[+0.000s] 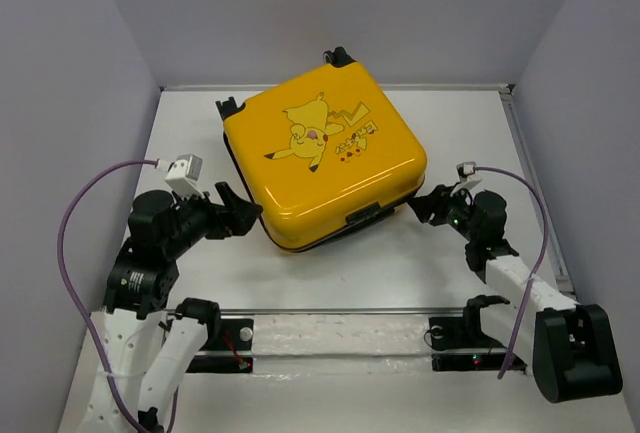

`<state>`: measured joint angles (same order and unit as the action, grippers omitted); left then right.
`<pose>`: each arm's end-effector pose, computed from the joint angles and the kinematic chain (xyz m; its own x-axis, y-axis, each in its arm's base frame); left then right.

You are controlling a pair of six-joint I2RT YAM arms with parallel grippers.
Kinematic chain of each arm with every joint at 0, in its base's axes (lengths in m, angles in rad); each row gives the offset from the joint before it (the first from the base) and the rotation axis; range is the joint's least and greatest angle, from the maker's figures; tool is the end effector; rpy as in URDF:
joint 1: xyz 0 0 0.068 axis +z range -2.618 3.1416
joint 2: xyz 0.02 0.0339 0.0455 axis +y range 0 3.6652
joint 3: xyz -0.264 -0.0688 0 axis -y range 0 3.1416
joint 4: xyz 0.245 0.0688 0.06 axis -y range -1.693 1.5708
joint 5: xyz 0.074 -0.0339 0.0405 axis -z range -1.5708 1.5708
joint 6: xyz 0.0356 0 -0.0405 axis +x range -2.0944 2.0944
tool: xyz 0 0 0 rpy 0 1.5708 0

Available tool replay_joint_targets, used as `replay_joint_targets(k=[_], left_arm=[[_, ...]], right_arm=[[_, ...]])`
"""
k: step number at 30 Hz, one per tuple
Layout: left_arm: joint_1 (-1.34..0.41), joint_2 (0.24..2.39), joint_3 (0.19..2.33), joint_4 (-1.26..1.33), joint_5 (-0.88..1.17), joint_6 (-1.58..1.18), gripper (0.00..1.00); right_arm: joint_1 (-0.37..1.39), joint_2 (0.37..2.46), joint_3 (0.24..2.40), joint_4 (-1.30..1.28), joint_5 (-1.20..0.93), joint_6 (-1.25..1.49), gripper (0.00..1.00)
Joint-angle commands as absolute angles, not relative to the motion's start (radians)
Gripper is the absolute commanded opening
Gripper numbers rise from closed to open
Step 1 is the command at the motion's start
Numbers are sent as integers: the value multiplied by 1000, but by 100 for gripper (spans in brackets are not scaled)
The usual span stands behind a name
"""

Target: Pack the luggage

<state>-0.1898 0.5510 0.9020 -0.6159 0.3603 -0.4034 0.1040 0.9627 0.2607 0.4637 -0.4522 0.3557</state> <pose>0.1038 -0.0327 0.3642 -0.4369 -0.2901 -0.8514 0.3688 0.8056 -0.4637 0.1953 0.0360 0.1928 -0.3997 0.2732 -0.8750 -0.4016 0.8058 0.4351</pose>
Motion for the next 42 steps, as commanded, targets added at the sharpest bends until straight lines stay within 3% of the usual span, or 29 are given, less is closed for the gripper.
replay_joint_targets(k=[1,4,9,10,12,14,20,24,31,37,42], left_arm=[[-207,564,884,-584,509,-402,99],[-218,558,858,-575,543,-397,99],[-219,551,804,-549,607,-407,99],[-219,552,804,-555,606,-400,99],[-219,552,804,-561,598,-397,99],[-219,551,790,-540,606,-408,99],[-221,541,713,-437,649,-460,99],[-222,560,696,-382,653,-469,99],[-255,580,654,-241,666,-541,99],[-322,618,660,-173,612,-557,99],[-406,656,669,-108,548,-597,99]], right_arm=[[100,1028,278,652,-474,279,49],[100,1106,287,706,-515,261,46],[100,1135,261,848,-525,287,30],[100,1135,261,862,-529,287,22],[100,1135,255,871,-534,290,19],[100,1128,245,876,-541,302,7],[155,1049,247,714,-512,322,7],[305,930,288,424,-338,298,7],[605,920,344,214,-160,385,7],[940,992,356,299,-8,515,7],[1300,1268,515,441,222,551,7]])
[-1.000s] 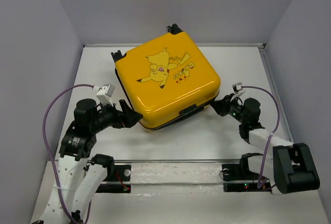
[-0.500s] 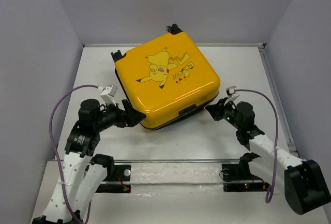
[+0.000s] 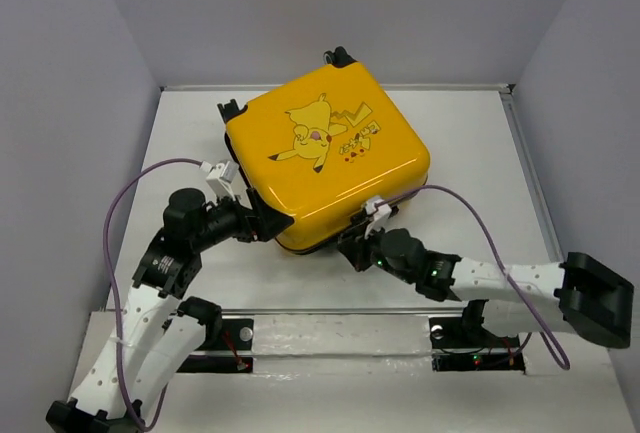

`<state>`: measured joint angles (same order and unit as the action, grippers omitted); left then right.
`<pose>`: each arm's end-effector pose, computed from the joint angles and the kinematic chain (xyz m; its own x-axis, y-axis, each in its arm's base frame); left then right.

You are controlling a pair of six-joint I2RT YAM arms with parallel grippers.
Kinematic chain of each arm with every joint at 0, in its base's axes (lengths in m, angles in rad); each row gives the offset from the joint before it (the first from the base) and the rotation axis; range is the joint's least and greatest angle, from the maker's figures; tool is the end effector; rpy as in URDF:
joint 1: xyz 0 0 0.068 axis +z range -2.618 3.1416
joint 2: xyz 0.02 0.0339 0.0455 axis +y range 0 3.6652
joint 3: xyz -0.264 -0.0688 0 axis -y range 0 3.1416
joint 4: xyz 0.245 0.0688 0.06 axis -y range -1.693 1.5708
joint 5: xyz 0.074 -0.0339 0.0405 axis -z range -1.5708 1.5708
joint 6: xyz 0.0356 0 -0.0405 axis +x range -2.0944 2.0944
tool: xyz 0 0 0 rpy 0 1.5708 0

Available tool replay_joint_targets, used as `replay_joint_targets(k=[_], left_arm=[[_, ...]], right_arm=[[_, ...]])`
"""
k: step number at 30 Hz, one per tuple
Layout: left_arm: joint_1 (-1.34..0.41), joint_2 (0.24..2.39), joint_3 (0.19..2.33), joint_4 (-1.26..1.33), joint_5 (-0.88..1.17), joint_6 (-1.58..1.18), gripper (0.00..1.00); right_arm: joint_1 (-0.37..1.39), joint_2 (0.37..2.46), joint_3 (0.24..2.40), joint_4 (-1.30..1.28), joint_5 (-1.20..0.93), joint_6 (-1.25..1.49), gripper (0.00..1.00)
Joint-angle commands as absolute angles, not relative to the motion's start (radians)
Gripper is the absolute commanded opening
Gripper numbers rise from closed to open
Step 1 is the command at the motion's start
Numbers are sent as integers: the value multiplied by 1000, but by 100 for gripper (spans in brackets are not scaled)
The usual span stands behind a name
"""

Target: Pack the luggage

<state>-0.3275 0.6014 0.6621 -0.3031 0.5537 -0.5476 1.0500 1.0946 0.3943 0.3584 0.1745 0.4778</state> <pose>0.1308 -0.0642 0.3126 -0.5881 -0.2679 -0.7631 0.5279 0.5876 -0.6132 0.1187 0.1945 0.1996 -0.5035 0.0323 -0.8634 -0.6096 0.6949 0.3815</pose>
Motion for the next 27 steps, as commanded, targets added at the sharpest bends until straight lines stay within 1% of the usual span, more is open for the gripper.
replay_joint_targets(k=[1,3,4,6,7,10,13,15,18,20,22,23,24,25,27], left_arm=[[-417,660,669,-97,539,-601,99],[-437,669,673,-81,512,-612,99],[-449,676,676,-74,503,-620,99],[-462,687,692,-61,488,-627,99],[-466,692,704,-57,483,-630,99],[-471,709,729,-46,466,-640,99],[-480,735,761,-25,443,-669,99],[-485,749,762,4,442,-687,99],[-492,773,767,51,428,-710,99],[-492,801,825,28,413,-689,99],[-491,828,924,-67,256,-629,99],[-489,842,969,-105,255,-611,99],[-486,869,1009,-171,176,-580,99],[-483,885,1081,-189,152,-565,99],[-476,920,1147,-221,98,-543,99]], right_arm=[[1343,1320,546,469,247,549,7],[1428,1429,610,564,319,546,7],[1487,1539,642,599,363,542,7],[1537,1679,739,701,379,525,7],[1548,1719,767,775,373,514,7],[1560,1852,877,840,365,495,7],[1560,1899,879,943,365,525,7],[1560,1885,827,974,383,541,7],[1560,1806,734,1028,439,561,7],[1560,1740,612,1042,471,607,7],[1560,1620,498,976,503,670,7],[1560,1577,461,963,502,689,7],[1560,1495,430,941,488,702,7],[1560,1452,390,861,485,718,7],[1560,1378,380,763,468,741,7]])
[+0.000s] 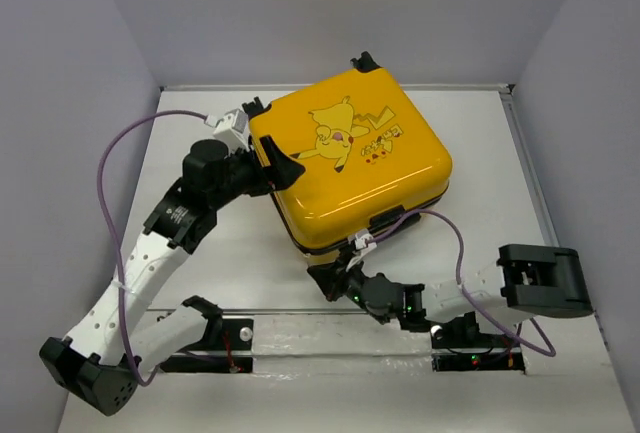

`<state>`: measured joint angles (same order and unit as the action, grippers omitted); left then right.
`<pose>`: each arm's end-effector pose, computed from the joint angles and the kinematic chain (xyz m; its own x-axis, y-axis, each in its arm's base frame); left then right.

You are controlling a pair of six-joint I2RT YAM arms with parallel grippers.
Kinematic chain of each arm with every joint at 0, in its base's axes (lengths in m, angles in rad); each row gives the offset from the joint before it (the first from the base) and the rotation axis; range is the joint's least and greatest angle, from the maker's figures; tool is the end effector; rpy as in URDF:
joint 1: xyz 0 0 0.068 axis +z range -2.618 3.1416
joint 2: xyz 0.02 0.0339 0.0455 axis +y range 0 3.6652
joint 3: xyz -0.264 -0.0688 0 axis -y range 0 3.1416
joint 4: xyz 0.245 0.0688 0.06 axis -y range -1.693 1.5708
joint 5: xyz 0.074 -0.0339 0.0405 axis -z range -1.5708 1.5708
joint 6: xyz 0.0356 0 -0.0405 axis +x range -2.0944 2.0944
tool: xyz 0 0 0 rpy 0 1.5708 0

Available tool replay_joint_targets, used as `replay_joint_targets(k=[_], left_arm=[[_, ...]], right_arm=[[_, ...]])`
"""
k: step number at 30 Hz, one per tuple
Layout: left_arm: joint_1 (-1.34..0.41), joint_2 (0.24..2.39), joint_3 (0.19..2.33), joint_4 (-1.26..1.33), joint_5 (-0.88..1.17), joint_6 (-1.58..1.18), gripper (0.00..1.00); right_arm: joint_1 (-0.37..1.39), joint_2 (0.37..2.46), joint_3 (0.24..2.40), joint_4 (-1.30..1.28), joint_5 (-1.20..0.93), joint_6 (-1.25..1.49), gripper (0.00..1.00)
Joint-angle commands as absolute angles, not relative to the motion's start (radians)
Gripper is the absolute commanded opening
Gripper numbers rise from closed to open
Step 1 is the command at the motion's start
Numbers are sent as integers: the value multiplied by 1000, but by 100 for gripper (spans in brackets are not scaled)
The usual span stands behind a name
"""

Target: Pack the luggage

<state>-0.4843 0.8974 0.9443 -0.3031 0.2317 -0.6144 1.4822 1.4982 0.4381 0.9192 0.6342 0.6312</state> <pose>0.1753 -0.1015 0.3638 -0.5578 -0.3405 -0.7569 0.4016 0.6873 -0.6052 0.0453 0.2717 0.1780 -0.4529 0.2740 -0.8484 -0.5985 0.6119 0.5171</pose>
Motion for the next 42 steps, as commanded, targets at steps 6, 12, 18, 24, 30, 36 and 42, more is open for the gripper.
replay_joint_targets(k=[6,12,18,24,30,36,42], left_arm=[[-316,1048,1281,-258,86,-502,99],[-56,1261,1255,-200,231,-488,99],[-11,1462,1272,-72,360,-574,99],[-12,1655,1377,-45,408,-630,99],[-17,1793,1437,32,459,-718,99],[-35,1902,1508,98,488,-791,99],[-35,1908,1482,204,494,-876,91]], right_arm=[[1560,1230,403,526,379,749,7],[1560,1131,373,416,382,781,7],[1560,1111,362,390,368,764,7],[1560,1141,368,397,373,765,7],[1560,1183,379,408,353,764,7],[1560,1227,405,405,334,753,7],[1560,1223,399,403,344,765,7]])
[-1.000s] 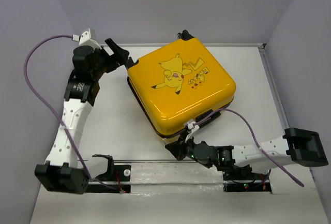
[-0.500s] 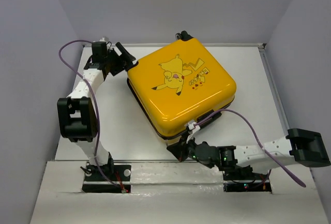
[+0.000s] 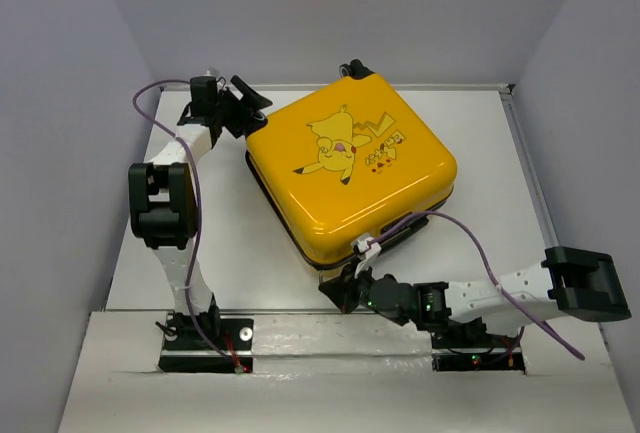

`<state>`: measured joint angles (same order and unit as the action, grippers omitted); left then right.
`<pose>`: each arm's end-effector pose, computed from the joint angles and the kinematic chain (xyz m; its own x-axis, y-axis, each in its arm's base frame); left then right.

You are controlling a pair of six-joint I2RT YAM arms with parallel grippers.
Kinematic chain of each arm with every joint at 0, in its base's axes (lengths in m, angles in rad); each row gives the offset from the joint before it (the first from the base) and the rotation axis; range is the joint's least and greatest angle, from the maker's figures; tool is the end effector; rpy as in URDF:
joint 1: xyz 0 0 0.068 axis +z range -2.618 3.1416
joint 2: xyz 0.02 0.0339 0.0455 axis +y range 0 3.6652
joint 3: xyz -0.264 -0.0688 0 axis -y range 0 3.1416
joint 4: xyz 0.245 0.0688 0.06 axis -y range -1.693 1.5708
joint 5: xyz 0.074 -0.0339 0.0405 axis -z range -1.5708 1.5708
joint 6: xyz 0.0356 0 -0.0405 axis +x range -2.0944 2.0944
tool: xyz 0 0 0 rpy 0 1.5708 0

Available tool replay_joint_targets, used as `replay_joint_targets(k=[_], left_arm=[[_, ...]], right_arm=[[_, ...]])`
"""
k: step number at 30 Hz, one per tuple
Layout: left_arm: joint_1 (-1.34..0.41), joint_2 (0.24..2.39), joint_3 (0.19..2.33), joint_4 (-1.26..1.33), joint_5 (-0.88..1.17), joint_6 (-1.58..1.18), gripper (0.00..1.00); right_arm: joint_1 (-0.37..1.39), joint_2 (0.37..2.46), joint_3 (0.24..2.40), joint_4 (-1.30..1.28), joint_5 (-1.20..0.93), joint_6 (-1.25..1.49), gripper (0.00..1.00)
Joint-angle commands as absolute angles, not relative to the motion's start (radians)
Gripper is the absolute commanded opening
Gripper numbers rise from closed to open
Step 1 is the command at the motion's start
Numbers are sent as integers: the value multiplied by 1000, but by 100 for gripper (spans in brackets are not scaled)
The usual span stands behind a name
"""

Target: Pack the luggage

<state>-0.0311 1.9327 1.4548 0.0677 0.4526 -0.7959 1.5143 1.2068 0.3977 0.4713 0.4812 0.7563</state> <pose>0.4551 -0.0297 0.2587 -0.5853 -0.6247 -0.5170 0.0152 0.6290 -0.7772 0.0299 0.2368 0.1893 -0.6040 0.0929 -0.7915 -0.6130 0.5806 0.5359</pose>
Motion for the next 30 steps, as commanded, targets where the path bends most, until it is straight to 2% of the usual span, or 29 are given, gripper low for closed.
replay_joint_targets(k=[1,2,3,5,6,7,8,10,21,30], left_arm=[[-35,1904,1459,247,502,-908,86],[-35,1901,1459,265,508,-919,81],[-35,1895,1445,288,515,-925,65],[-34,1890,1442,291,511,-927,47],[-34,1887,1440,291,511,-928,33],[-32,1878,1440,291,511,-930,26],[-31,1872,1437,291,511,-930,14],[-29,1839,1433,290,502,-927,6],[-29,1585,1477,226,463,-942,6],[-31,1490,1497,186,449,-960,6]], right_arm=[[1560,1223,396,402,347,768,7],[1560,1223,394,403,350,770,7],[1560,1223,394,403,351,772,7],[1560,1224,393,402,356,775,7],[1560,1224,391,402,359,775,7],[1560,1223,390,400,362,775,7],[1560,1217,388,399,368,776,7],[1560,1207,382,397,377,776,7],[1560,1088,330,310,468,793,7],[1560,1016,307,241,491,815,7]])
